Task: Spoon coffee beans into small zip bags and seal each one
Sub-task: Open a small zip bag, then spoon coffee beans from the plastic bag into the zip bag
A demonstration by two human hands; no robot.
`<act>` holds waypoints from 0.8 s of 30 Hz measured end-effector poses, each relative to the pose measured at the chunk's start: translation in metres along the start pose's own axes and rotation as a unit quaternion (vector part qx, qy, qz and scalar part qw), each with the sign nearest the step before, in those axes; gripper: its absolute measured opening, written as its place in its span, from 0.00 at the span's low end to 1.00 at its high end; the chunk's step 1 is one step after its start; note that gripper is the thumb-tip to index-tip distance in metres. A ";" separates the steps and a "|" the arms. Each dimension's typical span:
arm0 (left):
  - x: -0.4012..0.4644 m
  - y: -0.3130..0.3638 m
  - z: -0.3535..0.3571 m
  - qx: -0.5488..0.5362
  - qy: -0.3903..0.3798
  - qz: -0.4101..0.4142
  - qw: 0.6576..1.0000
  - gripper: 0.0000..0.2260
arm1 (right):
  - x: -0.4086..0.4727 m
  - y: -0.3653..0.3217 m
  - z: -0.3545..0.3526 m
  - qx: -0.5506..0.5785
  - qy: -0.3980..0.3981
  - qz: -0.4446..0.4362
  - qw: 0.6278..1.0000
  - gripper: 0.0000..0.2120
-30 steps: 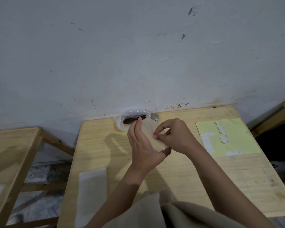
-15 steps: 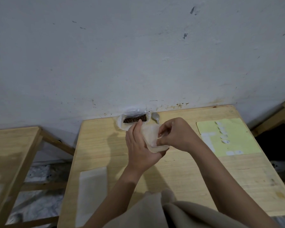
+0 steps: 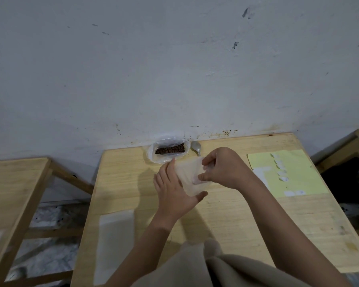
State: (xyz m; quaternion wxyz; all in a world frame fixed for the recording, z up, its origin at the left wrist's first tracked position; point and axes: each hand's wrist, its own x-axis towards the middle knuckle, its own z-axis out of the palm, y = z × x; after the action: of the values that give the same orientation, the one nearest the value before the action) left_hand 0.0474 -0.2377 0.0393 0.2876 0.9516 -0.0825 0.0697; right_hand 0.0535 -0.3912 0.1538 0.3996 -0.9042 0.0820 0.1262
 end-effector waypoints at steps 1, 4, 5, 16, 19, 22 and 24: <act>-0.001 0.002 -0.001 -0.008 -0.008 0.006 1.000 0.56 | 0.001 0.001 0.000 -0.006 -0.011 0.002 1.000 0.22; -0.005 0.013 -0.007 -0.073 -0.003 0.050 0.996 0.52 | 0.006 0.005 0.004 -0.012 -0.049 0.003 0.999 0.17; -0.005 0.016 -0.009 -0.097 0.007 0.065 0.993 0.50 | 0.007 0.006 0.005 -0.004 -0.055 0.003 0.998 0.14; -0.005 -0.009 0.001 -0.081 0.018 0.034 0.996 0.46 | 0.039 0.045 0.030 0.299 -0.026 0.063 0.952 0.11; -0.006 -0.017 -0.001 -0.089 0.021 0.020 0.996 0.47 | 0.067 0.070 0.047 0.261 0.083 0.104 0.956 0.09; -0.003 -0.027 0.000 -0.082 0.041 0.027 0.995 0.47 | 0.094 0.096 0.072 0.127 0.122 0.134 0.975 0.05; -0.001 -0.034 0.001 -0.053 0.054 0.034 0.997 0.46 | 0.105 0.109 0.090 0.055 0.108 0.148 0.981 0.07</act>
State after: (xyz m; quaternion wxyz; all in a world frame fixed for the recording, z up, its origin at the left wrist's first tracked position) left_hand 0.0529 -0.2104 0.0198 0.3389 0.9266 -0.1024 0.1266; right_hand 0.1122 -0.4020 -0.0119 0.4144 -0.8670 0.2648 0.0808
